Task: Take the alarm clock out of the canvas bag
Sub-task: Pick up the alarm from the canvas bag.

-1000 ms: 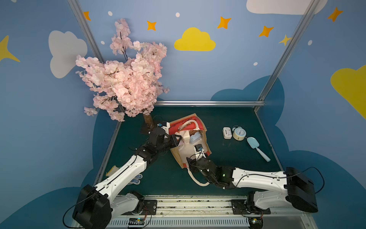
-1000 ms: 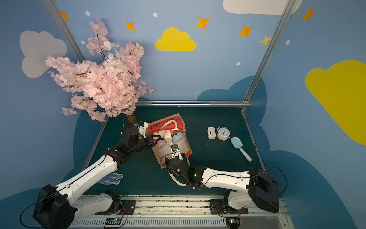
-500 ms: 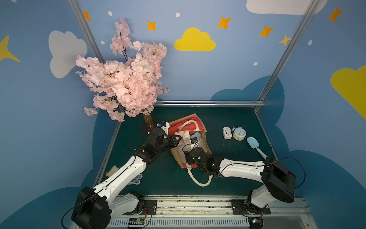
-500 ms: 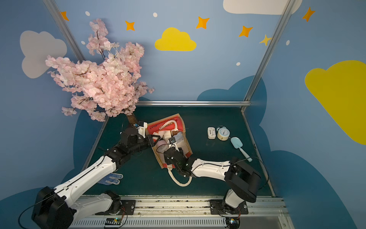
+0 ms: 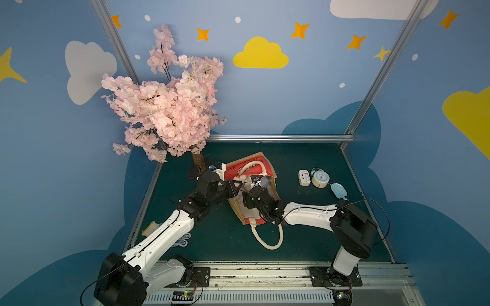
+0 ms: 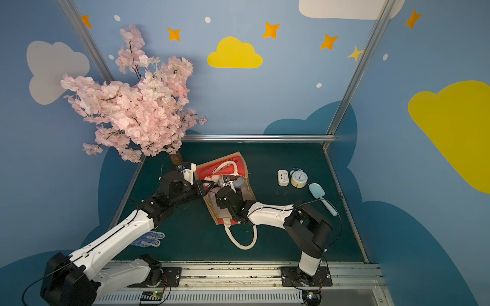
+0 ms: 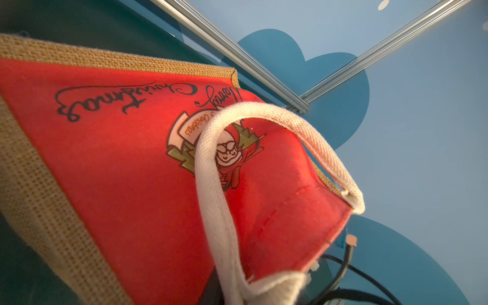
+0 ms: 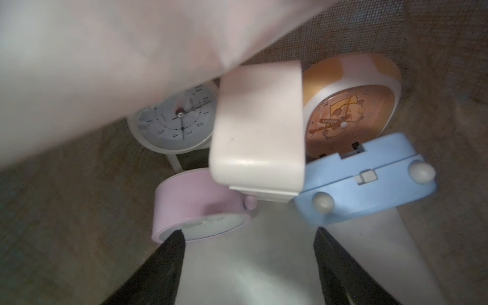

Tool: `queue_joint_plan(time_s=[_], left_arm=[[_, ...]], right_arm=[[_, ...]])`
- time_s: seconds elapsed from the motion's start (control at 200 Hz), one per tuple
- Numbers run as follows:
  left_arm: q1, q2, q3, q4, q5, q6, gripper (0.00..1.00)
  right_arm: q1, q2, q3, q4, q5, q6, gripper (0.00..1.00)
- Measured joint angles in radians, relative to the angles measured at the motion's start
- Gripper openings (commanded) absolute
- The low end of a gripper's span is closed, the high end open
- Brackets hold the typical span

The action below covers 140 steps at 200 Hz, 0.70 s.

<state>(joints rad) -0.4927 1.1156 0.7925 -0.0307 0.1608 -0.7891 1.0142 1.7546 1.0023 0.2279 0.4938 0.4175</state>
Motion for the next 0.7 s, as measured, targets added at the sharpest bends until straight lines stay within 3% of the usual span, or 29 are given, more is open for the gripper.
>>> queue_joint_plan(time_s=[0.701], left_arm=[[0.002,-0.003,-0.002,0.003,0.000,0.000,0.22]], right_arm=[[-0.051,0.095,0.076,0.098,-0.051,-0.083,0.72]])
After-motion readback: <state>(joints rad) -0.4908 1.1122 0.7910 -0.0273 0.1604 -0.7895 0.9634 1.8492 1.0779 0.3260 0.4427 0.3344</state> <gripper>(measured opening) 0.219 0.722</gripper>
